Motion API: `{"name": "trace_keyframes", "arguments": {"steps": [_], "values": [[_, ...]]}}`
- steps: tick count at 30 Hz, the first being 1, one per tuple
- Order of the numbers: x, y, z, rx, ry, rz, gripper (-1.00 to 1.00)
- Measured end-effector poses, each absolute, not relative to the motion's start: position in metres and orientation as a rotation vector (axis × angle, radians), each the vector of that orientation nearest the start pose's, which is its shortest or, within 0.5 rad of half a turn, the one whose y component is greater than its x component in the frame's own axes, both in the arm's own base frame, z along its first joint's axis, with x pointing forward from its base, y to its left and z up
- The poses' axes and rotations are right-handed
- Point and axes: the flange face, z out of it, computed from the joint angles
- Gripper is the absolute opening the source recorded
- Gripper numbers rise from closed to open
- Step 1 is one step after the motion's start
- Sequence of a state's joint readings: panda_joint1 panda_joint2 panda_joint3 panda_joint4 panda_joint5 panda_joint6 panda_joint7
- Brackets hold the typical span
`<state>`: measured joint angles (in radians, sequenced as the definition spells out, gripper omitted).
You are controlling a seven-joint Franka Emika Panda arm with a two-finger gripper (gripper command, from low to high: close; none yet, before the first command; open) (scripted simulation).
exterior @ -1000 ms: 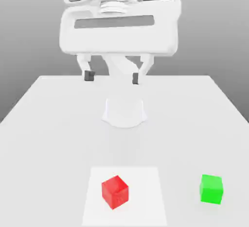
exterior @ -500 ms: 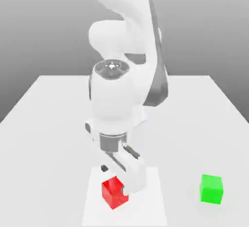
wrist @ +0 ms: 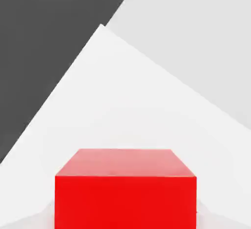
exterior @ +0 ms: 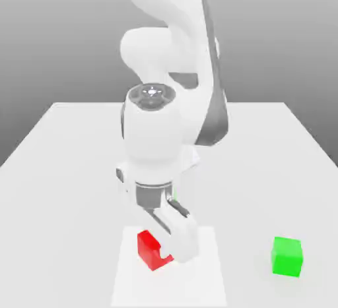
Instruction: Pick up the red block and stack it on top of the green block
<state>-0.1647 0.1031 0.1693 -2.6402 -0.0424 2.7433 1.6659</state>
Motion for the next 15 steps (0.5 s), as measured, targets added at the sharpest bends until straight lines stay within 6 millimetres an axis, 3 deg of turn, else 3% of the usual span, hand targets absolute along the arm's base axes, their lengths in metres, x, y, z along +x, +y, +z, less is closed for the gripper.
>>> {"name": "trace_keyframes", "arguments": {"steps": [4, 7, 9, 12, 13, 15], "values": [[0.427, 0.115, 0.228, -2.562, 1.814, 0.001, -1.00], [0.406, 0.200, 0.240, -2.812, 1.397, 0.000, -1.00], [0.400, 0.225, 0.232, -2.882, 1.246, -0.003, -1.00], [0.400, 0.231, 0.200, -2.898, 1.210, -0.004, -1.00], [0.399, 0.231, 0.188, -2.900, 1.205, -0.002, 1.00], [0.399, 0.231, 0.188, -2.900, 1.205, -0.002, 1.00]]}}
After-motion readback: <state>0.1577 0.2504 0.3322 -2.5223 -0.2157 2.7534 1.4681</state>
